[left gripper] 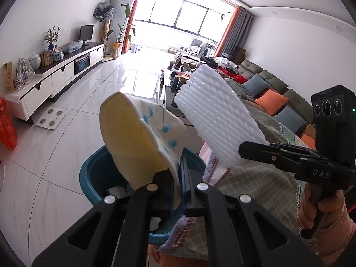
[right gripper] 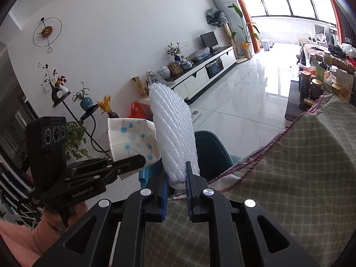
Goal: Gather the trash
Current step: 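Carry the paper cup and foam net over the teal bin with both grippers, then open both grippers to drop the cup and foam net into the bin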
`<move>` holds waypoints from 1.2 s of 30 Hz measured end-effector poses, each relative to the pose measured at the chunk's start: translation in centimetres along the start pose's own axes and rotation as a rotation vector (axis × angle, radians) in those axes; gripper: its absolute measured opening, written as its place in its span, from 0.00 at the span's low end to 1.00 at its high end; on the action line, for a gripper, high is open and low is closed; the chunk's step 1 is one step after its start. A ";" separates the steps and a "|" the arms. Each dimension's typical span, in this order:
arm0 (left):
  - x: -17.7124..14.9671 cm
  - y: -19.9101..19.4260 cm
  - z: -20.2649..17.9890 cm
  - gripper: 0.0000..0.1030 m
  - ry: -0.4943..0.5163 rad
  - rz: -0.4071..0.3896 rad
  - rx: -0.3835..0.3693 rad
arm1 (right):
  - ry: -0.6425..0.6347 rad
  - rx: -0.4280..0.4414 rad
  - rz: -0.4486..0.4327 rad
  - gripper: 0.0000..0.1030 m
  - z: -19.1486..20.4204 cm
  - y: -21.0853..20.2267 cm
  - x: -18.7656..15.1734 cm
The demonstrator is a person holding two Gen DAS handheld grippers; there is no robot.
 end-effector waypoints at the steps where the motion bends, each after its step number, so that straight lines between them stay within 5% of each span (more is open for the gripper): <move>1: -0.1 0.1 0.2 0.06 -0.004 0.003 0.004 | 0.004 0.000 0.005 0.13 0.0 0.3 0.0; 30: -0.3 6.0 3.9 0.07 -0.100 0.122 0.047 | 0.117 0.004 0.195 0.19 -2.1 7.1 -1.3; 36: -0.4 7.1 4.3 0.18 -0.114 0.133 0.053 | 0.112 0.000 0.192 0.24 -2.1 7.0 -1.1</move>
Point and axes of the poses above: each gripper's, at about its wrist camera, not at the fingertips, and y roughly the way its jaws point, z to its left, x to its top, the point moved 6 cm from there along y, roughly the way its jaws point, and after that the axes turned 14 degrees about -y, right-handed, at the moved point
